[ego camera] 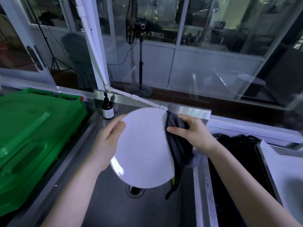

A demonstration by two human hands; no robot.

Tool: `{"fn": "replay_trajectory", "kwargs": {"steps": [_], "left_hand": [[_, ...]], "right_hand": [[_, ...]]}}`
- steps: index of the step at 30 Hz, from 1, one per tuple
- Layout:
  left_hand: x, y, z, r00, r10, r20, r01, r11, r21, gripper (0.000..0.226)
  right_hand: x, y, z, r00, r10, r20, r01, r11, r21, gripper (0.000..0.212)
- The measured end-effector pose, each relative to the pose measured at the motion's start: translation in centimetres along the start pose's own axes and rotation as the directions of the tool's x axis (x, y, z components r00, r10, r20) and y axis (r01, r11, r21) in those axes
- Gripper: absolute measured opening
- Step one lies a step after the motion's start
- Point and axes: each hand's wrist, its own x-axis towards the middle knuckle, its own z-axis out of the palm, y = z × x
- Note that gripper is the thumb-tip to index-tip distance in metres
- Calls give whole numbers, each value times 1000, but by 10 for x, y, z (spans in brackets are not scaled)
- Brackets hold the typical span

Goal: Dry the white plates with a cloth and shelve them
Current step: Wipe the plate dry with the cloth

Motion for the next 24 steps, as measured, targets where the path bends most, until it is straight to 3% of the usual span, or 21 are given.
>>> {"fn": "replay_trajectory", "kwargs": {"steps": [3,5,7,9,11,13,15,16,19,21,22,24], "left_hand": [[-1,-6,3,986,-68,-150,45,987,-154,34],[-2,-9,3,989,-87,-122,69,988,-141,36],[-1,-8,-3,997,-67,-22,66,996,-59,31],[3,-3,-9,993,-53,102,48,998,51,31],[11,4,-10,974,-74,212,35,983,179,31],[18,12,-8,951,-77,299,-31,940,340,29],[26,18,-4,946,-62,319,-81,905,418,21],[29,19,-3,954,-78,291,-54,906,420,12],[29,16,-6,980,-100,174,43,951,305,37],[15,4,-4,995,-92,21,89,989,120,39],[5,-5,1,993,-94,-74,96,995,26,35],[-16,-22,23,963,-104,-247,78,991,-111,30]], "right_hand": [[-27,23,22,972,180,-153,-119,933,341,14],[-39,31,37,942,288,-171,-187,876,444,15],[-39,31,38,941,298,-160,-199,870,451,16],[-31,23,28,972,199,-125,-139,916,376,15],[-17,10,18,998,59,-12,-57,988,144,10],[-4,-3,18,993,1,118,9,996,-83,12],[3,-8,21,990,-12,140,38,982,-188,18],[5,-8,21,992,-20,126,43,982,-185,21],[0,-2,19,1000,-18,14,19,994,-105,27],[-6,9,19,988,53,-146,-38,994,105,18],[-10,14,22,966,121,-229,-59,963,262,7],[-18,21,35,902,290,-321,-88,850,520,5]]}}
